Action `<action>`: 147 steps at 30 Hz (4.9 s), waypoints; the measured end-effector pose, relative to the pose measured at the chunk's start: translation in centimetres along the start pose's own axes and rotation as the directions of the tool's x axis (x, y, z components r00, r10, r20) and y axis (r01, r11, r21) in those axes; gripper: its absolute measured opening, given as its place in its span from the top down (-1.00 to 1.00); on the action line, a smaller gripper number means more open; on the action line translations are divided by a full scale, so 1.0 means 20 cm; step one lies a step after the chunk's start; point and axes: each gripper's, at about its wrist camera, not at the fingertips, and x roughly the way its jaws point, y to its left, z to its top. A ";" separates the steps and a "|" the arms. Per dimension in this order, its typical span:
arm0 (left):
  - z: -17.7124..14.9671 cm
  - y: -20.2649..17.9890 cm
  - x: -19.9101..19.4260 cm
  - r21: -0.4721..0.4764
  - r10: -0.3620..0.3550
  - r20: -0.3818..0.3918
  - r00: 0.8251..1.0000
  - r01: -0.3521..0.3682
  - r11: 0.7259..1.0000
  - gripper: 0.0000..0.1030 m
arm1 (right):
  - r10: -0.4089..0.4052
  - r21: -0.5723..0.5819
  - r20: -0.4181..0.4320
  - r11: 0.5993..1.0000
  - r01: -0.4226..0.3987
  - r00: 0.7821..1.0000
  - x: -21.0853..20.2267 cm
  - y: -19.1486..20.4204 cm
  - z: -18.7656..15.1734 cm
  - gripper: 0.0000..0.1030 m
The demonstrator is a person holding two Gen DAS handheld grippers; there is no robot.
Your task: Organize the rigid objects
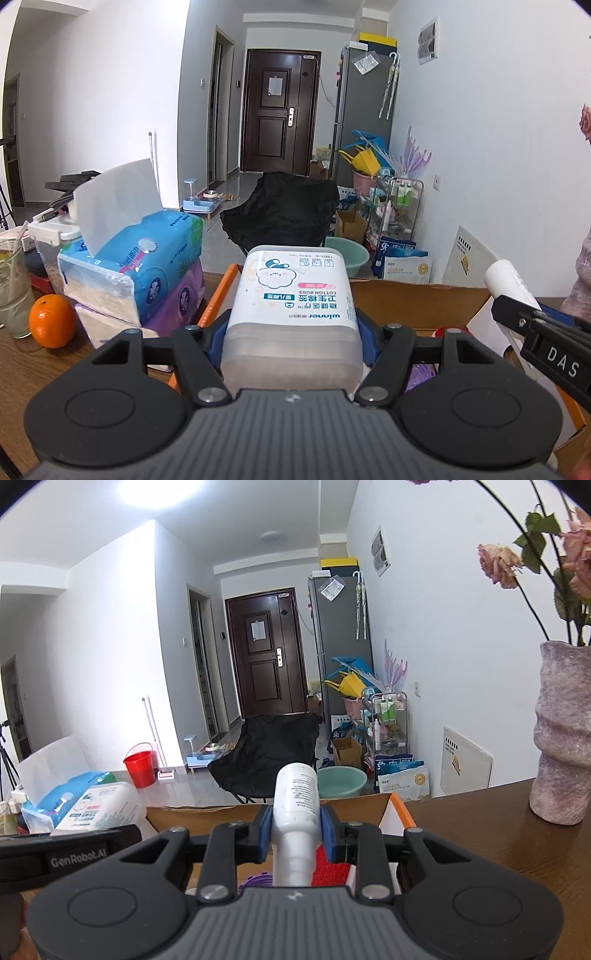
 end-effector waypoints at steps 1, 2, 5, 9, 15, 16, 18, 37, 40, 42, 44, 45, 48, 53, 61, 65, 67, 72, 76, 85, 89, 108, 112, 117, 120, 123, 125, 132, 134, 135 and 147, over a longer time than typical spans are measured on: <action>0.00 0.00 0.01 0.001 0.000 -0.006 1.000 0.000 1.000 -0.30 | 0.004 -0.009 -0.011 1.000 -0.004 1.000 0.01 0.01 0.00 0.48; -0.01 0.00 0.01 0.002 0.001 -0.013 1.000 -0.001 1.000 -0.31 | 0.006 -0.012 -0.021 1.000 -0.006 1.000 0.02 0.01 0.00 0.47; -0.01 0.01 0.00 0.002 0.002 -0.001 1.000 -0.002 1.000 -0.67 | 0.003 -0.029 -0.041 1.000 -0.004 0.999 0.03 0.01 -0.01 0.28; 0.00 0.02 -0.03 -0.004 0.024 0.025 0.999 -0.024 1.000 -1.00 | -0.033 -0.016 0.002 0.999 0.033 0.999 -0.01 -0.01 0.00 -0.82; 0.01 0.03 -0.03 -0.012 0.035 0.016 0.999 -0.035 0.999 -1.00 | -0.064 0.007 0.025 0.998 0.063 0.998 -0.03 -0.08 0.03 -1.00; 0.01 0.03 -0.04 -0.011 0.037 0.016 0.999 -0.037 0.999 -1.00 | -0.062 0.009 0.020 0.998 0.061 0.998 -0.03 -0.09 0.03 -1.00; 0.01 0.02 -0.05 -0.009 0.034 0.018 0.999 -0.033 0.999 -1.00 | -0.062 0.006 0.014 0.998 0.062 0.998 -0.02 -0.09 0.04 -1.00; -0.03 0.07 -0.45 0.001 0.039 0.093 0.995 -0.039 0.999 -1.00 | -0.058 -0.055 0.031 0.997 0.060 0.998 -0.34 -0.06 0.01 -1.00; -0.06 0.09 -0.56 0.001 0.041 0.099 0.994 -0.041 0.999 -1.00 | -0.058 -0.063 0.031 0.996 0.059 0.998 -0.44 -0.05 0.00 -1.00; -0.07 0.09 -0.64 0.009 0.033 0.105 0.994 -0.034 0.999 -1.00 | -0.055 -0.068 0.036 0.996 0.058 0.998 -0.52 -0.05 -0.01 -1.00; -0.09 0.10 -0.73 0.016 0.032 0.113 0.993 -0.034 0.999 -1.00 | -0.056 -0.075 0.044 0.995 0.059 0.997 -0.61 -0.03 -0.01 -1.00; -0.10 0.10 -0.77 0.019 0.029 0.115 0.993 -0.032 0.999 -1.00 | -0.054 -0.076 0.048 0.995 0.057 0.997 -0.66 -0.03 -0.01 -1.00; -0.13 0.12 -0.92 0.022 0.020 0.126 0.992 -0.023 0.999 -1.00 | -0.048 -0.083 0.052 0.995 0.052 0.998 -0.80 -0.03 -0.02 -1.00; -0.20 0.13 -1.22 0.037 0.003 0.151 0.988 -0.009 0.999 -1.00 | -0.050 -0.089 0.024 0.995 0.052 0.998 -1.05 -0.03 -0.06 -1.00; -0.35 0.12 -1.64 0.070 0.006 0.150 0.989 -0.017 0.997 -1.00 | -0.033 -0.095 0.080 0.995 0.041 0.996 -1.57 -0.01 -0.15 -1.00; -0.45 0.12 -1.87 0.080 -0.014 0.169 0.986 0.000 0.997 -1.00 | -0.014 -0.120 0.107 0.992 0.027 0.994 -1.81 0.01 -0.19 -1.00; -0.49 0.12 -1.99 0.076 -0.017 0.177 0.984 0.003 0.997 -1.00 | -0.005 -0.120 0.128 0.993 0.021 0.992 -1.93 0.01 -0.22 -1.00; -0.60 0.14 -2.24 0.060 0.001 0.184 0.983 -0.012 0.998 -1.00 | -0.002 -0.121 0.162 0.992 0.022 0.987 -2.22 0.01 -0.28 -1.00; -0.69 0.15 -2.37 0.066 0.013 0.167 0.986 -0.024 0.998 -1.00 | -0.001 -0.125 0.166 0.992 0.022 0.986 -2.39 0.01 -0.35 -1.00; -0.87 0.17 -2.56 0.058 0.010 0.132 0.991 -0.017 0.998 -1.00 | -0.017 -0.128 0.182 0.991 0.041 0.983 -2.67 0.01 -0.46 -1.00; -0.89 0.16 -2.64 0.069 0.005 0.148 0.989 -0.015 0.998 -1.00 | -0.021 -0.125 0.196 0.991 0.046 0.980 -2.75 0.01 -0.49 -1.00; -0.93 0.14 -2.67 0.076 -0.007 0.141 0.990 -0.004 0.997 -1.00 | -0.024 -0.124 0.195 0.991 0.049 0.980 -2.79 0.01 -0.51 -1.00; -0.93 0.14 -2.67 0.075 -0.007 0.142 0.990 -0.004 0.997 -1.00 | -0.026 -0.124 0.196 0.991 0.051 0.980 -2.80 0.00 -0.51 -1.00; -0.93 0.14 -2.68 0.077 -0.014 0.143 0.990 0.003 0.997 -1.00 | -0.025 -0.127 0.196 0.991 0.051 0.980 -2.80 0.00 -0.50 -1.00; -0.93 0.14 -2.68 0.076 -0.015 0.142 0.990 0.004 0.997 -1.00 | -0.025 -0.126 0.196 0.991 0.050 0.980 -2.80 0.00 -0.51 -1.00; -0.93 0.13 -2.68 0.076 -0.013 0.143 0.990 0.002 0.997 -1.00 | -0.023 -0.129 0.197 0.990 0.049 0.980 -2.81 0.01 -0.50 -1.00; -0.93 0.13 -2.68 0.076 -0.016 0.144 0.990 0.005 0.997 -1.00 | -0.023 -0.130 0.197 0.990 0.049 0.980 -2.81 0.01 -0.50 -1.00; -0.93 0.13 -2.68 0.075 -0.015 0.144 0.989 0.005 0.997 -1.00 | -0.023 -0.131 0.197 0.990 0.050 0.980 -2.81 0.01 -0.50 -1.00; -0.94 0.14 -2.68 0.074 -0.015 0.144 0.990 0.004 0.997 -1.00 | -0.022 -0.131 0.197 0.990 0.049 0.980 -2.81 0.01 -0.50 -1.00; -0.94 0.14 -2.68 0.074 -0.014 0.143 0.990 0.003 0.997 -1.00 | -0.022 -0.132 0.198 0.990 0.049 0.980 -2.81 0.01 -0.50 -1.00; -0.94 0.14 -2.68 0.071 -0.012 0.142 0.990 0.002 0.997 -1.00 | -0.021 -0.138 0.189 0.989 0.048 0.982 -2.80 0.01 -0.51 -1.00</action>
